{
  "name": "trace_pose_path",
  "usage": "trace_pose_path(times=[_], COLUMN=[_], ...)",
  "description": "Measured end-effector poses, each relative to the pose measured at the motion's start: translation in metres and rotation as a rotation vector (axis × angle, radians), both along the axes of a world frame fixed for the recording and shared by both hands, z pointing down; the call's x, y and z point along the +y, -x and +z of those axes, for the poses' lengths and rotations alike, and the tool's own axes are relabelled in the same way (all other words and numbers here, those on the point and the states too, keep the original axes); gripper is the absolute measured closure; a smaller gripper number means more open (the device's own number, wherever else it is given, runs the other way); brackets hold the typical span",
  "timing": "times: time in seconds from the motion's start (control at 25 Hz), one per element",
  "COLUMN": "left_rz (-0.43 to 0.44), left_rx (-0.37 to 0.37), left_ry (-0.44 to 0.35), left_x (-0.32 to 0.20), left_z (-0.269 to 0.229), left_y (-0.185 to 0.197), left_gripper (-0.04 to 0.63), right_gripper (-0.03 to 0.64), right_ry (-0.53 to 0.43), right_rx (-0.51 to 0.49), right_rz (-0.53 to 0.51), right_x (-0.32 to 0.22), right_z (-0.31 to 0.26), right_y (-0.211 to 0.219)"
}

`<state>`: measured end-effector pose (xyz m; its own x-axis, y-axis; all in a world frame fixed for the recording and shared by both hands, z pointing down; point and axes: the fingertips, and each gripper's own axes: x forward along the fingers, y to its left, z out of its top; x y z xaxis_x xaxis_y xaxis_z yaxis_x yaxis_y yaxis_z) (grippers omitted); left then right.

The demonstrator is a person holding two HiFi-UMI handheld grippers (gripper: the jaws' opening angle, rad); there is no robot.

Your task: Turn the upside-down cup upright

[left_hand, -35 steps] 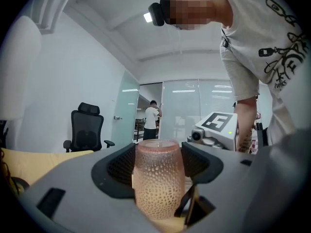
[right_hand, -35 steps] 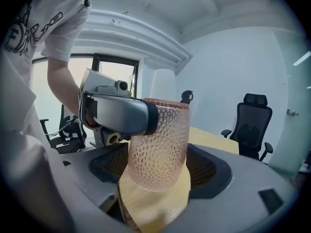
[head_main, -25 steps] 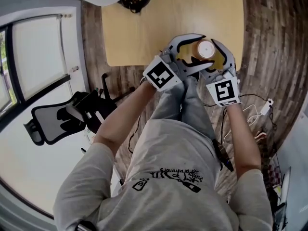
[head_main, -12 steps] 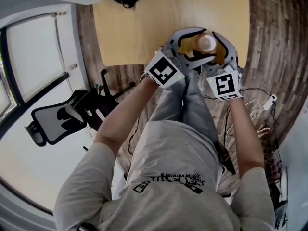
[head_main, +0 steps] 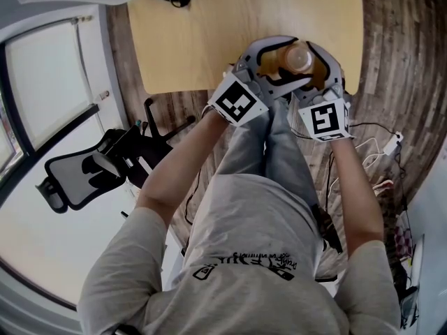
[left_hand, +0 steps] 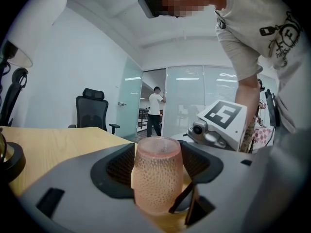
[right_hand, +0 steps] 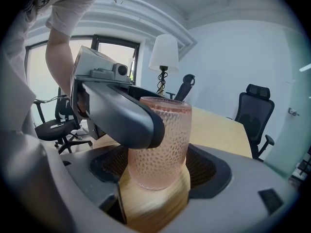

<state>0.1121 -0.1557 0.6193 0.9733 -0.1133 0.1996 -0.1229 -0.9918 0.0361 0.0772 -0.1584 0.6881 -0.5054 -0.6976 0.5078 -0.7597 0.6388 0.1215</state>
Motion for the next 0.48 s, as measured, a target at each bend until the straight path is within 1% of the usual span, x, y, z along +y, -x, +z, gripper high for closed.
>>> trace_pose_path(times=[0.12, 0.48], left_rz=[-0.003, -0.005], left_rx=[-0.009, -0.022], left_ry=[0.006, -0.007], left_x=[0.0009, 0.0038], left_z=[0.0035, 0.0089], left_y=[0.0005, -0.0002], left_gripper=[0.295, 0.295], right_gripper=[0.252, 0.252], right_ry=[0.003, 0.005], right_rx=[0.002, 0.008], right_rz=[0.001, 0.003], right_x=[0.0005, 0.0025], right_z=[0.0025, 0.008], right_y=[0.0006, 0.0004])
